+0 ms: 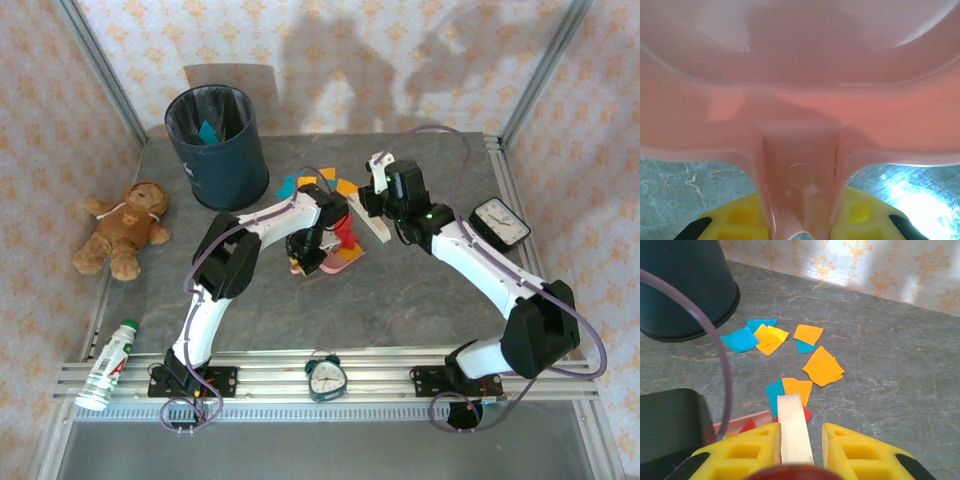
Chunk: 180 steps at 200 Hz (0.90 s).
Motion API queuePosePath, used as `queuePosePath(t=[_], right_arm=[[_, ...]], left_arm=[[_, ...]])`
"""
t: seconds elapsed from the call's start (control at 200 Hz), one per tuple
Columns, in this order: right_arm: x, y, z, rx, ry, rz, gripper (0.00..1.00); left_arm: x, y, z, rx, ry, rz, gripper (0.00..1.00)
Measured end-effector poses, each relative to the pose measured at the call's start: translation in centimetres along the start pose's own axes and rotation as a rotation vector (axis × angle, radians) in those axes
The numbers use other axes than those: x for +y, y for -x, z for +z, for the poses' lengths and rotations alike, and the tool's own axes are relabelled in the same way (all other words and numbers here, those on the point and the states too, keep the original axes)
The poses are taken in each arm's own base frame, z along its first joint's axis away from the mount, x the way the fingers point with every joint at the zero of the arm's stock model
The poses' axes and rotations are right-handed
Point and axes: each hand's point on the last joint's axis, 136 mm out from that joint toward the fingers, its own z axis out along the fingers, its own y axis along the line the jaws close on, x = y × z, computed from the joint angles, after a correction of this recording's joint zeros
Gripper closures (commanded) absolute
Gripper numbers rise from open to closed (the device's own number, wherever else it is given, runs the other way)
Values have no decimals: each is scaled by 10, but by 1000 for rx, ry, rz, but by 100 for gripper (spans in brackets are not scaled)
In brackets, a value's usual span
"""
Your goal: Sweep away the paper scraps from the table
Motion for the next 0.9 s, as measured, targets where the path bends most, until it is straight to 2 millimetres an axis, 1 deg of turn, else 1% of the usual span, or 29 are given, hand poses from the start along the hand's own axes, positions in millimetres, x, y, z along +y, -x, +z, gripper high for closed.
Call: queuePosePath(t=[0.125,0.2,0.265,0.36,0.565,0.631,0.681,0.761,0.901], right_arm=[[-8,1,0,-7,-47,10,100],[-14,7,2,-35,-84,17,100],[-19,13,8,-63,-114,20,100],[-24,15,23,-86,-148,19,100],[-32,-3,72,-30,-193,-24,100],[-31,-6,83,-15,-193,-38,100],[-30,-7,89,-9,-182,-46,100],[-24,-4,91,-13,-153,-59,100],[-10,2,92,-23,-69,-81,100]], left_arm=[[3,-9,-6,-12,-13,-22,100],[4,-13,-7,-14,-21,-31,100],[6,-15,-5,-12,-26,-38,100],[7,-18,-2,-4,-28,-42,100],[7,-18,-2,-6,-28,-42,100],[7,-18,-2,-6,-28,-42,100],[7,-18,-2,-7,-28,-42,100],[7,-18,-2,-6,-28,-42,100],[7,-18,-2,-7,-28,-42,100]])
